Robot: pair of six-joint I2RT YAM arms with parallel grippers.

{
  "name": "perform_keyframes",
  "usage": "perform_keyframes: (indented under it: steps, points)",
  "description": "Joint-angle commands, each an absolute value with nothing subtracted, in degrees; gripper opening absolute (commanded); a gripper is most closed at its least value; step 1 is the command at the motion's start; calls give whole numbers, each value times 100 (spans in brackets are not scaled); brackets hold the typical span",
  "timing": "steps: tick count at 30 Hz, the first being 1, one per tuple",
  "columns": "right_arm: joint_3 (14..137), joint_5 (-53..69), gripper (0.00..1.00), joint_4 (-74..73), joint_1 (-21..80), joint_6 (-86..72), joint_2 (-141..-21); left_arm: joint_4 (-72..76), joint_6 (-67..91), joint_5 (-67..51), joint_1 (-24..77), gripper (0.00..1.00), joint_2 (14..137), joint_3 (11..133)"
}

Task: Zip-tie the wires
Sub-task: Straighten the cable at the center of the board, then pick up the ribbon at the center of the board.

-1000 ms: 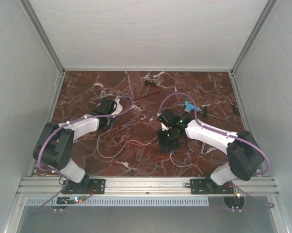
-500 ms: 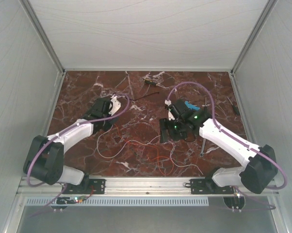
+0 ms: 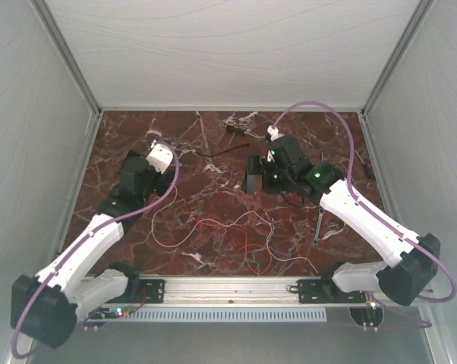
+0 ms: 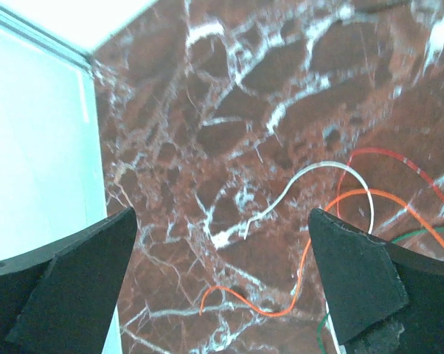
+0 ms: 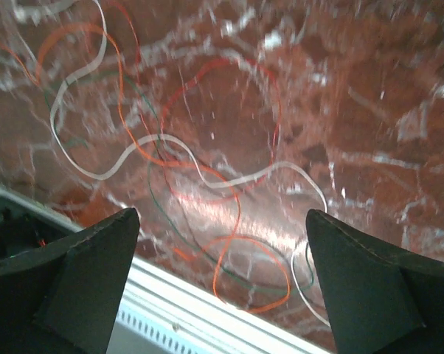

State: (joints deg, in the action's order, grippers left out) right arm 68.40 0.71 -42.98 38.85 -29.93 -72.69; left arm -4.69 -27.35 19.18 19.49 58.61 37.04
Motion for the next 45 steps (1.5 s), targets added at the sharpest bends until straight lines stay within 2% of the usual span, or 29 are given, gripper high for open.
perform_keyframes:
  steps: [1, 6, 9, 10, 14, 16, 21, 26, 29, 35, 38, 45]
  points:
    - [7348, -854, 98, -3476, 3859, -3414, -7363, 569, -2417, 1811, 1938, 100, 5153, 3537]
    - [7941, -1510, 98, -3231, 3758, -3219, -7687, 1284, -1891, 1998, 1931, 100, 4431, 3228]
    - [7618, -1703, 98, -2467, 3358, -3194, -7683, 1424, -1545, 2150, 1933, 100, 4200, 3239]
    - [7445, -1324, 98, -2186, 3045, -3375, -7672, 1483, -1380, 2277, 1926, 100, 4137, 3250]
    - [6520, 1735, 98, -578, 1561, -4605, -7884, 1648, -1018, 2467, 1929, 100, 3799, 3247]
    - [6163, 2259, 98, 329, 1402, -5143, -8138, 1811, -1054, 2337, 1930, 100, 3627, 3134]
    - [7371, 1330, 98, -1082, 1731, -5658, -9387, 1779, -1100, 2227, 1927, 100, 3546, 3101]
    - [8624, 290, 98, -1869, 2191, -6112, -10494, 1612, -1088, 2091, 1925, 100, 3601, 3182]
    - [9572, -600, 98, -2681, 2529, -6471, -11200, 1602, -1099, 2047, 1925, 99, 3592, 3165]
    - [11771, -1562, 97, -4334, 2889, -6959, -12717, 1521, -1098, 1966, 1925, 100, 3636, 3199]
    - [12498, -1852, 94, -4684, 2987, -7079, -13297, 1472, -1082, 1881, 1925, 100, 3657, 3223]
    - [12990, -2092, 80, -4454, 3076, -7072, -14085, 1385, -1076, 1728, 1927, 100, 3709, 3252]
